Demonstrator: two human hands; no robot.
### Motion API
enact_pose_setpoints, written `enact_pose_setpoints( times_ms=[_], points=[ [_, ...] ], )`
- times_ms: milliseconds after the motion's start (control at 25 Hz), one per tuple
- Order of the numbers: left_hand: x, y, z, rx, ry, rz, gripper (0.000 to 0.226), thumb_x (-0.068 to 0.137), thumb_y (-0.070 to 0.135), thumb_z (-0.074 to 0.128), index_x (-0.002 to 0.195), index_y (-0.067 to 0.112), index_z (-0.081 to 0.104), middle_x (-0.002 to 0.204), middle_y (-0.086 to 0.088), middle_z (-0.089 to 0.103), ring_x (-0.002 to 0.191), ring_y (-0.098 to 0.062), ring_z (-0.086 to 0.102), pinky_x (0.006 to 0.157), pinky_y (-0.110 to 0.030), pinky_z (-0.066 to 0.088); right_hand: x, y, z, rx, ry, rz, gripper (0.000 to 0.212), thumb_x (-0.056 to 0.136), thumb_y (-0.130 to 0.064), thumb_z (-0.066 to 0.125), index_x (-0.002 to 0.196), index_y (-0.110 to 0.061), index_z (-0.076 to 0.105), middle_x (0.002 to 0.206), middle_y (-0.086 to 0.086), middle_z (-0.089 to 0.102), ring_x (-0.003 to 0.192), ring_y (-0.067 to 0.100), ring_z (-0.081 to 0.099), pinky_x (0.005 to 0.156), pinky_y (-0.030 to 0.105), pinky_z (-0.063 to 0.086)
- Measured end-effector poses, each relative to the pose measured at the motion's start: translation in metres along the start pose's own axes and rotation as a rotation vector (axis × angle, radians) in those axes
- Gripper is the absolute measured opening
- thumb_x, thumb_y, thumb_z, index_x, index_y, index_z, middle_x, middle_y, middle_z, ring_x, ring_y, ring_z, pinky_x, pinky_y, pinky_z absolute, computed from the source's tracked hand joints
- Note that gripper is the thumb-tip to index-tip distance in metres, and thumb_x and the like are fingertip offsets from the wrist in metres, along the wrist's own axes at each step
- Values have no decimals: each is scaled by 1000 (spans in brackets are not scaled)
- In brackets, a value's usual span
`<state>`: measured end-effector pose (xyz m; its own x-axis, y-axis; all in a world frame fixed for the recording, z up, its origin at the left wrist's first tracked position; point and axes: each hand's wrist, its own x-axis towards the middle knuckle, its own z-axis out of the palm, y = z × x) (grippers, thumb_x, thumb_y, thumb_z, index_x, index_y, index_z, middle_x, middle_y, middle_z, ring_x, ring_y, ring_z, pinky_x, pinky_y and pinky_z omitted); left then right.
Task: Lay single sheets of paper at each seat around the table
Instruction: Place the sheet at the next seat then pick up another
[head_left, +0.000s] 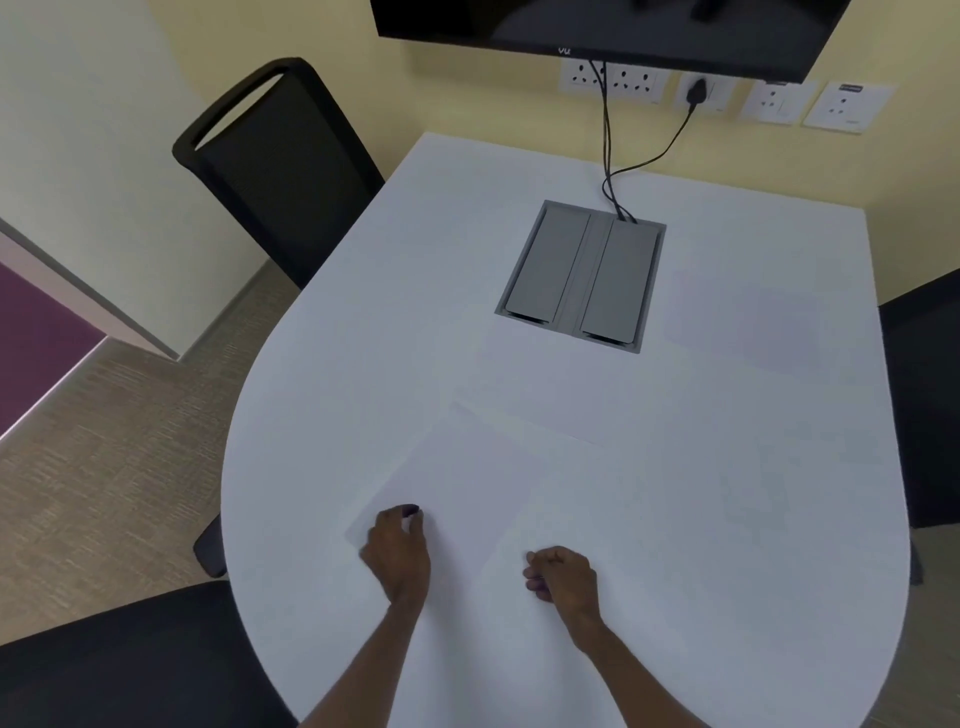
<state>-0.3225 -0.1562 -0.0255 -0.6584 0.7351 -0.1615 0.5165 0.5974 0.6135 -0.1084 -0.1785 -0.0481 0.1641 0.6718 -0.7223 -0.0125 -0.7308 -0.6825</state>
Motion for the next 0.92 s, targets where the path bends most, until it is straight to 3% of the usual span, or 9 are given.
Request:
enact_pose_setpoints(
  times_ms=[120, 320, 440, 600, 720, 920],
  points=[
    [-33, 52, 30, -320, -51, -132, 11, 91, 16, 65, 99, 14, 72, 92, 1, 67, 89, -24, 68, 83, -34, 51, 27, -39, -35, -53, 32, -65, 10, 83, -11, 75, 80, -2, 73, 68, 12, 75, 57, 19, 66, 53, 24, 54],
    [-63, 132, 86, -474, -169, -247, 12, 89, 15, 67, 98, 13, 75, 91, -2, 73, 86, -21, 69, 81, -30, 53, 87, -109, -92, -317, 129, -283, 12, 83, -8, 67, 77, -16, 75, 72, 5, 74, 67, 20, 69, 70, 37, 59],
    [-72, 163, 114, -538, -262, -382, 14, 90, 16, 66, 101, 13, 74, 91, 0, 71, 87, -20, 66, 86, -34, 55, 122, -144, -114, -445, 184, -422, 5, 84, -16, 72, 88, -16, 75, 87, 3, 73, 80, 18, 67, 79, 33, 54],
    [-69, 184, 148, -644, -335, -615, 15, 86, 21, 67, 101, 19, 70, 102, -7, 74, 98, -28, 70, 95, -45, 56, 167, -184, -128, -564, 192, -507, 25, 86, -16, 72, 110, -8, 69, 109, 10, 62, 90, 18, 60, 84, 29, 46],
    [-62, 196, 170, -684, -334, -709, 23, 83, 25, 67, 104, 15, 71, 105, -11, 74, 101, -31, 70, 96, -47, 55, 199, -205, -131, -651, 176, -548, 37, 87, -15, 71, 122, -6, 62, 123, 15, 57, 114, 29, 56, 96, 38, 46],
    [-52, 215, 198, -677, -294, -788, 28, 81, 25, 63, 101, 7, 70, 104, -18, 73, 104, -40, 67, 92, -49, 55, 233, -230, -124, -879, 32, -605, 66, 95, -24, 61, 151, -5, 30, 160, 11, 28, 148, 28, 24, 120, 37, 21]
  ],
)
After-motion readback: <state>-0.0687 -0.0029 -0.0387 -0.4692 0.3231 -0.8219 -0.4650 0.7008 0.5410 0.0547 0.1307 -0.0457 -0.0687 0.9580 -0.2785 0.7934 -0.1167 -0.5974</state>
